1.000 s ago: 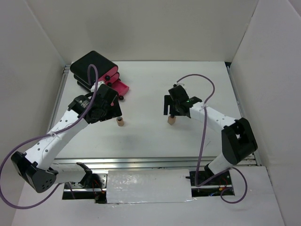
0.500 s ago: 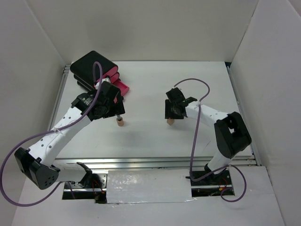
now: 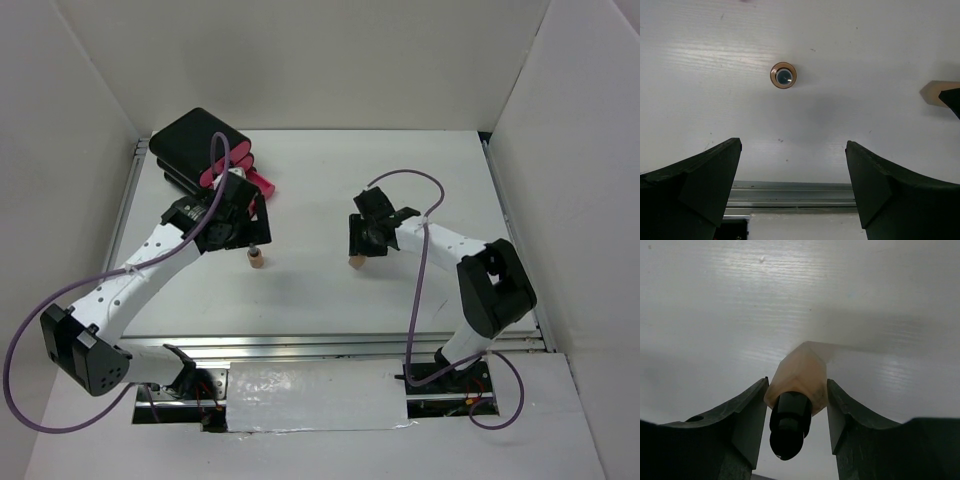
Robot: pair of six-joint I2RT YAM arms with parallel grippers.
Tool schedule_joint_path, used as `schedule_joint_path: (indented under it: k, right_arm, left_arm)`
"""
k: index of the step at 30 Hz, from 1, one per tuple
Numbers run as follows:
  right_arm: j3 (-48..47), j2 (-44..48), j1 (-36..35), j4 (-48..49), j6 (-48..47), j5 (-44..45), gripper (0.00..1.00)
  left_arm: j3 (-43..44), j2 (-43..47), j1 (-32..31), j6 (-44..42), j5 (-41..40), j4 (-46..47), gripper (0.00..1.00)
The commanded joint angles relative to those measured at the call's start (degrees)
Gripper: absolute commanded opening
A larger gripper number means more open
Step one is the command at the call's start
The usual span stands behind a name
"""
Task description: Organize the makeup
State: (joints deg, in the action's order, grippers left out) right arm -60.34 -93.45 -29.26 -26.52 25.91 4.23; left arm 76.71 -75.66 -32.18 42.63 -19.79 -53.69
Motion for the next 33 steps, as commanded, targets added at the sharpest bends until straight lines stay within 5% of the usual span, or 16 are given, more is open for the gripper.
schedule_joint_path:
  k: [1, 11, 20, 26, 33]
  right_arm:
    - [-0.9, 3.6, -0.3, 2.4, -1.9, -6.8, 0.24]
    - [-3.5, 9.2, 1.0, 3.9, -2.8, -24.7, 0.21]
    - [-10.9, 10.5, 7.3, -1.7, 6.2, -46.0, 0.22]
    - [-11.6, 10.1, 7.2, 1.9, 11.9, -66.2, 0.23]
    - [-11.9, 12.8, 6.5, 1.1, 12.1, -71.4, 0.24]
  left_arm:
    - [-0.9, -0.2, 0.4, -4.8, 4.4, 4.6, 0.99]
    - [-3.7, 2.8, 1.2, -12.3, 17.0, 16.2, 0.99]
    - [-11.2, 9.6, 1.3, -24.4, 38.6, 31.9, 0.96]
    - [-12.7, 10.9, 1.2, -31.0, 49.1, 35.6, 0.93]
    - [-7.6, 5.3, 1.2, -32.7, 55.5, 33.8, 0.96]
